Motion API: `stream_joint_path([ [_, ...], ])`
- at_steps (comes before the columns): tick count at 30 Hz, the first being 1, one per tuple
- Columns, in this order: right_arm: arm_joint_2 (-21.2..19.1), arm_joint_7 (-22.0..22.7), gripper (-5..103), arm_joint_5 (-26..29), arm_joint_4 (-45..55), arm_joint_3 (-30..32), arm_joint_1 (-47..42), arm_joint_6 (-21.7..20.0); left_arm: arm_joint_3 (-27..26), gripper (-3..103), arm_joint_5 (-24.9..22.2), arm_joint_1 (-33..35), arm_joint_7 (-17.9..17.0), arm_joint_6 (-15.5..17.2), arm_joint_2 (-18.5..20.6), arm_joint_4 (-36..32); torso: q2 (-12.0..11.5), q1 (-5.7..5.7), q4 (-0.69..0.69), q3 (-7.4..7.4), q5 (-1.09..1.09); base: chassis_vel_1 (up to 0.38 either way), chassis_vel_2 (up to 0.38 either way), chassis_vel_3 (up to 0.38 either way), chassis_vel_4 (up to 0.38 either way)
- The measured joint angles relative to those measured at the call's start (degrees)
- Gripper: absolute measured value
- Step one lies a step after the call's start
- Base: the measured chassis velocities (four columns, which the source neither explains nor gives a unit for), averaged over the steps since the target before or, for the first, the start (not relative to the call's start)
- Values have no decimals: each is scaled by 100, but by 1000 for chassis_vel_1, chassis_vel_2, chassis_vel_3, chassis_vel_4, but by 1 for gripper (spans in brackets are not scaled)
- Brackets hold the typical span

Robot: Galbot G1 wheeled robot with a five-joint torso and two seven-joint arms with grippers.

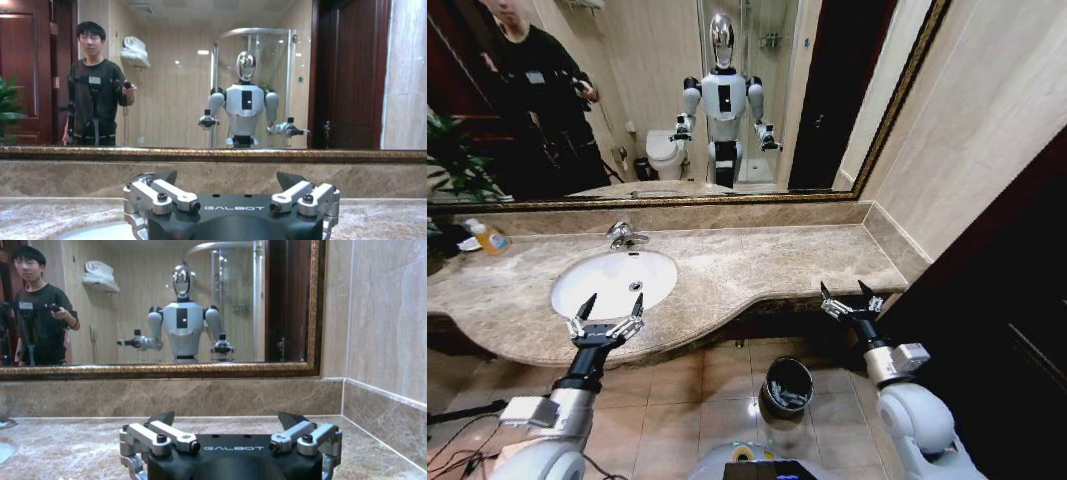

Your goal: Pick up the trash from the sink and place it in the trash bin.

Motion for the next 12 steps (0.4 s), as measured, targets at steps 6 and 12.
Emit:
stream_joint_path([
  [6, 3, -5, 100, -6, 0, -4, 0, -3, 0, 100, 0, 0, 0, 0, 0, 0, 0, 0, 0, 0, 0, 0, 0, 0, 0],
  [12, 5, -9, 100, -8, -13, -6, 2, 0, 0, 100, 0, 0, 0, 0, 0, 0, 0, 0, 0, 0, 0, 0, 0, 0, 0],
])
